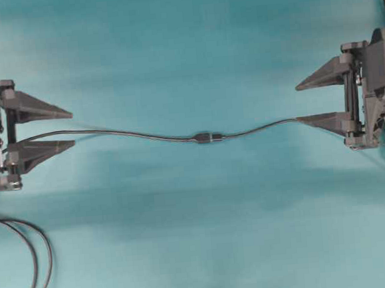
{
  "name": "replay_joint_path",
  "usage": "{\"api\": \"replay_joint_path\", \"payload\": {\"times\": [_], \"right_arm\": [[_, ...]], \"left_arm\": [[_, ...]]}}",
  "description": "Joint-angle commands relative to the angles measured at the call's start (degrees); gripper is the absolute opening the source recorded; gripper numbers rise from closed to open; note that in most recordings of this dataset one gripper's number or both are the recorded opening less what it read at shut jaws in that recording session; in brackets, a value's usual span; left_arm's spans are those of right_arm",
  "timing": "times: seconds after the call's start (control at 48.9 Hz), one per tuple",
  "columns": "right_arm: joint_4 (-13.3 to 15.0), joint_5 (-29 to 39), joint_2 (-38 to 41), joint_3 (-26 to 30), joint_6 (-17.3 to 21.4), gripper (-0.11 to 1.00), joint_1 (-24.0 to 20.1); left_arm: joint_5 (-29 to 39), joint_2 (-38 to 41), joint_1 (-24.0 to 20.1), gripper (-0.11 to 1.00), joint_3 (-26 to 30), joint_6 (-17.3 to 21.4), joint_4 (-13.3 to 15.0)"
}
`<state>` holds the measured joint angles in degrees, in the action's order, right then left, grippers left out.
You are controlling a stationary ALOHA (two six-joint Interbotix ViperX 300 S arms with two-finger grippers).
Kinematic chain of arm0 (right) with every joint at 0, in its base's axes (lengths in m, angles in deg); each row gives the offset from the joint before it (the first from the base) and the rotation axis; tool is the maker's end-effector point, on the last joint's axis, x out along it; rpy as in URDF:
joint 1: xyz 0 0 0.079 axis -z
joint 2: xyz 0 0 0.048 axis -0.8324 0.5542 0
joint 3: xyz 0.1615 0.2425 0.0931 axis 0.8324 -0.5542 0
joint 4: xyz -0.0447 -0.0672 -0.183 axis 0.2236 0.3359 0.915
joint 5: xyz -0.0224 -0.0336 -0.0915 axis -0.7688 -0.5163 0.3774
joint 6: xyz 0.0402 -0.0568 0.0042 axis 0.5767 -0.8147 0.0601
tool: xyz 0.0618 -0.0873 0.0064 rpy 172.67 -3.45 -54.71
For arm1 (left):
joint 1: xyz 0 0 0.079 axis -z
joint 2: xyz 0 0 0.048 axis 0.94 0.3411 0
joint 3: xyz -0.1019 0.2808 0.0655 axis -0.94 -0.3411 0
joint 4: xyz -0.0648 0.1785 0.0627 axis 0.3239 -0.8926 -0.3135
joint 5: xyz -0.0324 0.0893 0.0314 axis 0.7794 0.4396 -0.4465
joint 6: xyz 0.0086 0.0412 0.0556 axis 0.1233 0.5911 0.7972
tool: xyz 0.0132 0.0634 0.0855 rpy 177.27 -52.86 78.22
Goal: Insert the USB using both arms.
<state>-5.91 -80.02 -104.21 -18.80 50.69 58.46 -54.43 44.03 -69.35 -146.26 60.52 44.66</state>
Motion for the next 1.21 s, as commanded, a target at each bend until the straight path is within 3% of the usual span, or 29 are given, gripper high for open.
{"api": "replay_joint_path", "payload": {"times": [0.0, 0.225, 0.696, 0.86, 1.187], "right_arm": [[-0.09, 0.88, 0.09, 0.35, -0.97, 0.73, 0.18], [0.62, 0.44, 0.09, -1.58, -1.85, 0.73, 0.18], [1.14, -2.55, 0.00, -3.60, -5.10, 0.73, 0.18], [1.14, -2.72, -0.09, -3.69, -4.22, 0.73, 0.18], [1.14, -3.43, -0.35, -6.42, -3.60, 0.73, 0.18]], "left_arm": [[0.00, -0.26, -0.35, 0.76, -0.26, 2.02, 0.00], [-2.37, -0.26, -2.02, 0.76, -1.49, 6.06, 0.09], [-3.25, -1.67, -1.67, 0.76, -4.13, 5.71, 0.09], [-3.16, -4.31, -1.23, 0.76, -4.22, 5.89, 0.09], [-2.81, -10.28, -1.14, 0.76, -9.67, 6.24, 0.00]]}}
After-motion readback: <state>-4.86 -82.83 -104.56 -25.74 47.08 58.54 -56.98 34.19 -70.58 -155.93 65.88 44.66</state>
